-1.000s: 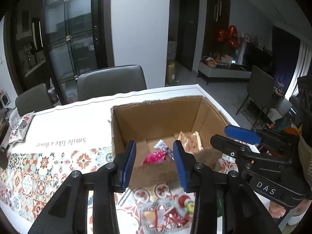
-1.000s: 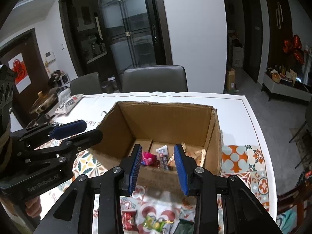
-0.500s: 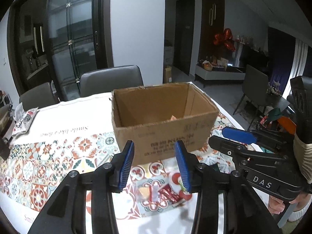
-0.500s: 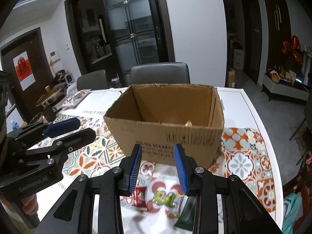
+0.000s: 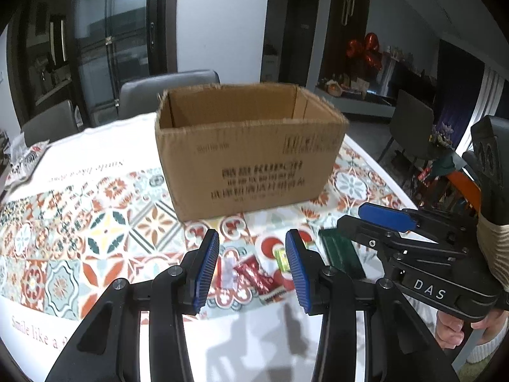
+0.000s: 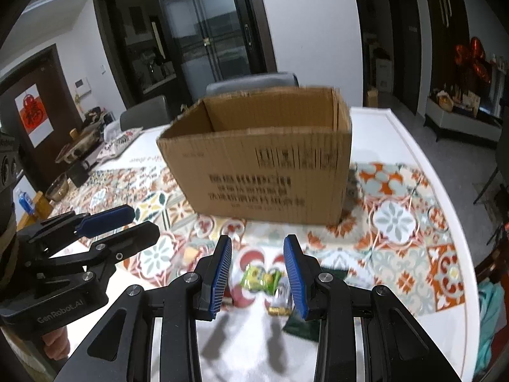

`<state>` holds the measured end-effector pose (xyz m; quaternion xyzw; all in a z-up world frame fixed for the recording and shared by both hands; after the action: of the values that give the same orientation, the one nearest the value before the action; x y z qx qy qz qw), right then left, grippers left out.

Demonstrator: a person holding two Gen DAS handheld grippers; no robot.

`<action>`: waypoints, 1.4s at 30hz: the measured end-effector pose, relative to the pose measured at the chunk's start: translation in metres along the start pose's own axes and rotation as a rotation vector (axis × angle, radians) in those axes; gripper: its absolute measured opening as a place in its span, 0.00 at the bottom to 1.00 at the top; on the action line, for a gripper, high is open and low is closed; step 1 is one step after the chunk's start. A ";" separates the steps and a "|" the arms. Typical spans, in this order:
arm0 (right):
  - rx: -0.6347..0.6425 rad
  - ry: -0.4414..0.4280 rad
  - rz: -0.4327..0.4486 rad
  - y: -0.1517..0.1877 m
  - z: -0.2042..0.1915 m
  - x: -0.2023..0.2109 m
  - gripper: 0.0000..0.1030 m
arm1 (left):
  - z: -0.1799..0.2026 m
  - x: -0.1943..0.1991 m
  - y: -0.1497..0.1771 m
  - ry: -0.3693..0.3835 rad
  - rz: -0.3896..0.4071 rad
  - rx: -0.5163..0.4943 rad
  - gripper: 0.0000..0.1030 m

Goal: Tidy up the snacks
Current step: 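Move both tools back toward the remaining snacks on the table, then grasp the red wrapped pack with left tool while right tool grasps the gold-and-white bar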

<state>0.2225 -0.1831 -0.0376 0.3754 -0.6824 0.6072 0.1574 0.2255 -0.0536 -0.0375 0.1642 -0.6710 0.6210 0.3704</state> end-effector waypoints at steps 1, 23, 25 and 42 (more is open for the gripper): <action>-0.002 -0.003 -0.013 0.005 0.000 -0.003 0.34 | 0.001 -0.004 0.005 0.005 -0.013 0.003 0.41; -0.053 0.010 -0.178 0.058 0.021 -0.056 0.30 | 0.009 -0.069 0.052 0.035 -0.182 0.040 0.41; -0.045 0.015 -0.186 0.059 0.021 -0.061 0.29 | 0.009 -0.074 0.053 0.039 -0.193 0.046 0.41; -0.044 0.044 -0.215 0.059 0.030 -0.083 0.25 | 0.007 -0.106 0.050 0.022 -0.237 0.058 0.39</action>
<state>0.2442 -0.1859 -0.1416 0.4295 -0.6478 0.5797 0.2445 0.2606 -0.0766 -0.1475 0.2464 -0.6245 0.5938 0.4435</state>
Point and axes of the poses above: each gripper's, at about its wrist camera, not at the fingertips, and x roughly against the way its jaws point, z to its right, y to its underside, the point moved 6 cm from there along -x, roughly the way its jaws point, and after that the axes turned 3 degrees about -y, right-handed, at the moved point
